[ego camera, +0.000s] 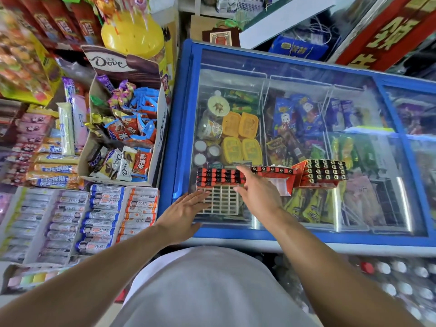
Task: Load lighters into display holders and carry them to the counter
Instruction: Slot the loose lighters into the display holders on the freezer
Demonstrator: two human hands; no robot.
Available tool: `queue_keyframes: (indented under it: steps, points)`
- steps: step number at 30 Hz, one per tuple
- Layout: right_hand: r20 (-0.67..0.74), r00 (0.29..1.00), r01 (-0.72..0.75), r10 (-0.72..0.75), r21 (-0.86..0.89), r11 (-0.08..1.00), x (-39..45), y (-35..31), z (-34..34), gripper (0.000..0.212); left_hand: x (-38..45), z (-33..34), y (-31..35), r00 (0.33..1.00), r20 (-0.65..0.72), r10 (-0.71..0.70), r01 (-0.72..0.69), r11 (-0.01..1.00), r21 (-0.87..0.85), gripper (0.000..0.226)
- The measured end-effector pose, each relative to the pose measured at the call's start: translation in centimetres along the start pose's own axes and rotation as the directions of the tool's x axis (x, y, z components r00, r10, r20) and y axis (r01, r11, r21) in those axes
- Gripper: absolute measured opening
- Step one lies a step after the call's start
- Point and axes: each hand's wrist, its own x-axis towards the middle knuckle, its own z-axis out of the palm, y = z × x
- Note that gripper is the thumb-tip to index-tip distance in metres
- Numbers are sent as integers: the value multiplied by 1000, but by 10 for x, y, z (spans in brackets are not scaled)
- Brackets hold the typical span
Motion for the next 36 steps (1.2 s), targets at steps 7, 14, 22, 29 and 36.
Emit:
queue_keyframes:
  steps: [7,14,22,29,36]
  points:
    - [-40,996,-75,82,143,987,-6,-2,6,72,-19,-3,18,974,-155,-167,111,942,-317,47]
    - [86,933,-355,350,391,849,-41,1,42,46,-29,-24,46,849,41,-527,410,606,-682,66]
    - [215,891,-425,401,709,562,-35,-9,72,17,6,-20,48,756,265,-599,528,317,-788,73]
    - [344,818,-480,460,850,218,-42,-6,82,36,-1,-13,43,688,238,-685,507,220,-833,37]
    - [342,843,-422,415,900,114,-80,3,96,53,-31,6,52,654,196,-731,475,195,-858,42]
